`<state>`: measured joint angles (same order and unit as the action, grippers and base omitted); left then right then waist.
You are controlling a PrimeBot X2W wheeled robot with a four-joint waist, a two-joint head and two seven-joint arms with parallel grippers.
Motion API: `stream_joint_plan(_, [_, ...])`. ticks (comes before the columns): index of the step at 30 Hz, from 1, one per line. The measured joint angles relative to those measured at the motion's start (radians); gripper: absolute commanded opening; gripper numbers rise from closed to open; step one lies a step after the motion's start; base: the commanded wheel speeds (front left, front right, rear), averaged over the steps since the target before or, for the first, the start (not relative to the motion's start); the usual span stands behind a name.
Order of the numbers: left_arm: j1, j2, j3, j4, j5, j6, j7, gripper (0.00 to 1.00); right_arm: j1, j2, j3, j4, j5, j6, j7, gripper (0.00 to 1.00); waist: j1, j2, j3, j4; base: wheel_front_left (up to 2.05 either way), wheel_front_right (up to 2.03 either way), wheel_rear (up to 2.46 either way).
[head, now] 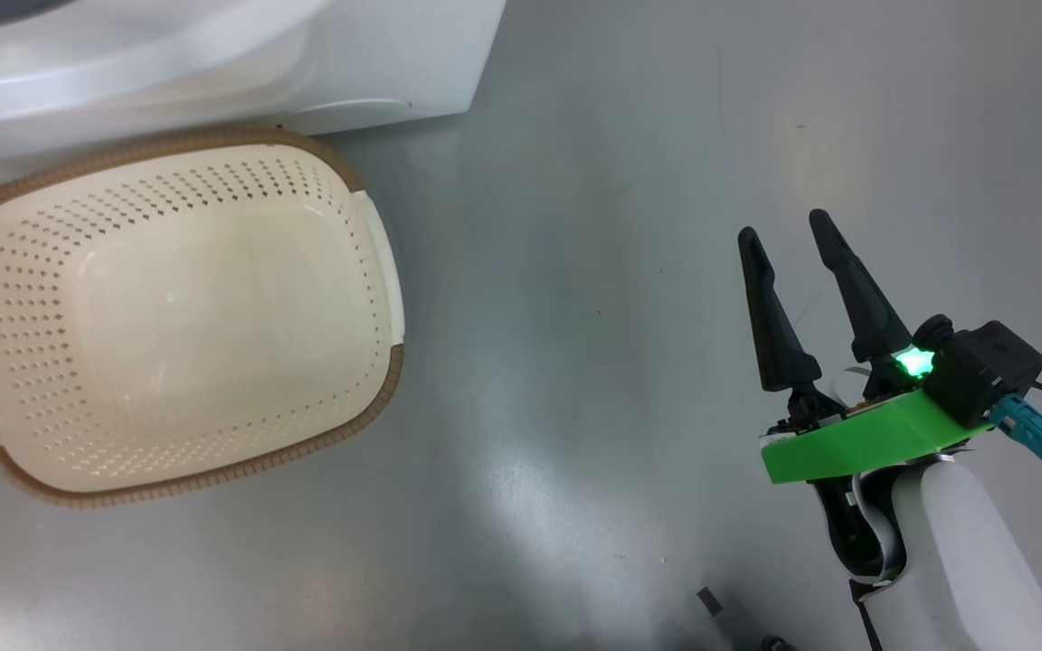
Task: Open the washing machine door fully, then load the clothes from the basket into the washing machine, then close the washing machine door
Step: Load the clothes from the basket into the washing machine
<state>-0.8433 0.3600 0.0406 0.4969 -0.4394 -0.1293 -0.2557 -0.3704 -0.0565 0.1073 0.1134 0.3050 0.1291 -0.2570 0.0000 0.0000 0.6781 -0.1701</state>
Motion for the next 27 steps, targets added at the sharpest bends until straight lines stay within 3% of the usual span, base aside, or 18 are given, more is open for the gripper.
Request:
stream_joint_plan(6, [-0.071, 0.021, -0.023, 0.009, 0.003, 0.000, 0.000, 0.00, -0.011, 0.000, 0.011, 0.000, 0.017, 0.000, 0.000, 1.00, 0.0000, 0.0000, 0.010, -0.013, 0.00, 0.00, 0.00])
stream_joint_plan(14, [-0.284, 0.094, -0.141, 0.166, 0.003, 0.000, -0.001, 0.00, -0.020, 0.001, 0.028, 0.000, 0.063, 0.000, 0.000, 1.00, 0.0000, 0.0000, 0.019, -0.057, 0.00, 0.00, 0.00])
stream_joint_plan(19, [-0.392, 0.122, -0.132, 0.152, 0.043, 0.000, -0.001, 0.00, -0.020, 0.001, 0.041, -0.005, 0.077, 0.000, 0.000, 1.00, 0.0000, 0.0000, 0.029, -0.092, 0.00, 0.00, 0.00])
stream_joint_plan(22, [-0.407, 0.130, -0.133, 0.143, 0.059, 0.000, -0.001, 0.00, -0.020, 0.002, 0.046, -0.006, 0.080, 0.000, 0.000, 1.00, 0.0000, 0.0000, 0.036, -0.114, 0.00, 0.00, 0.00])
stream_joint_plan(27, [-0.380, 0.131, -0.215, 0.263, 0.036, 0.000, -0.001, 0.00, -0.019, 0.002, 0.052, -0.007, 0.085, 0.000, 0.000, 1.00, 0.0000, 0.0000, 0.040, -0.142, 0.00, 0.00, 0.00])
